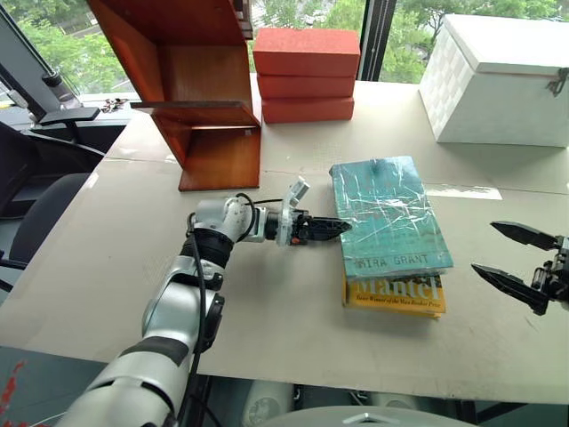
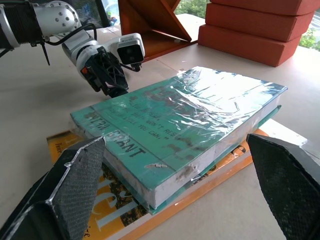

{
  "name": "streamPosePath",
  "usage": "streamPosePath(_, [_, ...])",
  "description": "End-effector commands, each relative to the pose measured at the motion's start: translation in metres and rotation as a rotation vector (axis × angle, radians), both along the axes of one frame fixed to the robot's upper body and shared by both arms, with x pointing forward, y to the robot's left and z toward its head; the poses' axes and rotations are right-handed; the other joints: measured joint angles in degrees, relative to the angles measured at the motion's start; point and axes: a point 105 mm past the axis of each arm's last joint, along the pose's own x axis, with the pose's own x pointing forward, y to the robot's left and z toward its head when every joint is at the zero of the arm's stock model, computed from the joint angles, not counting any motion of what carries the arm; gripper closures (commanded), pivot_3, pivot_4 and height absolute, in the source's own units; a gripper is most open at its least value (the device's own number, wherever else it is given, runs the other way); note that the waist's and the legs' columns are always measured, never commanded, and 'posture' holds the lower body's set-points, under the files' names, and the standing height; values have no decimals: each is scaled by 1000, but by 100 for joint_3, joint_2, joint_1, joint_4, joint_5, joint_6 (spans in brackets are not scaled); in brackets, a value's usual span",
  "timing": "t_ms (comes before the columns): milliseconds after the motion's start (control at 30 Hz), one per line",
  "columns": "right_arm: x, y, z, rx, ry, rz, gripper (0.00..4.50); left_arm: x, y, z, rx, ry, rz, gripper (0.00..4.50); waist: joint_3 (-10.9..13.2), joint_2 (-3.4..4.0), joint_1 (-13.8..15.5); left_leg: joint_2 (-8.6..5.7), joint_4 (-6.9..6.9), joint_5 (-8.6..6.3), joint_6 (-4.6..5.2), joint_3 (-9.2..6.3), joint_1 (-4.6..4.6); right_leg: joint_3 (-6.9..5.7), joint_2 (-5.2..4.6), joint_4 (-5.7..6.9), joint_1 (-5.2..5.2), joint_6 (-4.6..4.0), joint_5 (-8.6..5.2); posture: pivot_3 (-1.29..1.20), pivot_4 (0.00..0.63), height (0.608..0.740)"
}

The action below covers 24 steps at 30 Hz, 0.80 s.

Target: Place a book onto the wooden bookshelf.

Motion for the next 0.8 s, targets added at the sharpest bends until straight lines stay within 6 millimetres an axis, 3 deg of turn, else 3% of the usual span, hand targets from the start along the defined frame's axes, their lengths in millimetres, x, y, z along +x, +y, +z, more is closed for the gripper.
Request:
streamPosePath(33, [-2, -3, 13, -29, -43, -2, 0, 3, -4, 2, -25, 23, 11, 1301, 0, 0, -1, 1, 0, 0, 0, 0, 1, 0, 0, 2, 0, -1, 0, 0, 150, 718])
streamPosePath(467, [7, -1, 16, -52, -48, 16, 0, 2, -27, -8, -107, 136, 65, 1301, 0, -1, 30, -1, 6, 0, 1, -4, 1, -3, -10, 12, 1, -2, 2, 0, 150, 718])
streamPosePath(500, [7, -1, 17, -52, -47, 18, 0, 2, -28, -8, -115, 139, 64, 1850, 0, -1, 30, -1, 7, 0, 1, -5, 1, -4, -10, 12, 1, -2, 2, 0, 150, 718])
streamPosePath(533, [8, -1, 17, -51, -47, 18, 0, 1, -29, -6, -123, 142, 60, 2026, 0, -1, 24, -1, 7, 0, 1, -5, 1, -4, -10, 12, 1, -2, 2, 0, 150, 718])
streamPosePath(600, [8, 0, 18, -49, -47, 22, 0, -1, -31, -4, -137, 147, 52, 3138, -1, 1, 20, -1, 6, 0, 1, -5, 0, -4, -10, 12, 1, -2, 2, 0, 150, 718])
streamPosePath(667, [8, 2, 19, -47, -47, 27, 0, -1, -30, -1, -150, 150, 53, 3624, -2, 1, 23, -1, 6, 0, 0, -5, 1, -4, -10, 13, 1, -2, 2, 0, 150, 718])
streamPosePath(733, [9, 4, 19, -44, -46, 31, 0, 0, -28, 2, -168, 151, 58, 4418, -4, 4, 36, -1, 8, 0, 0, -5, 4, -4, -11, 15, 4, -2, 2, 0, 150, 718])
streamPosePath(800, [9, 5, 20, -40, -43, 35, 0, 3, -25, 10, -197, 137, 71, 4418, -3, 3, 30, -2, 14, 1, 1, -7, 4, -6, -13, 18, 5, -3, 3, 0, 150, 718])
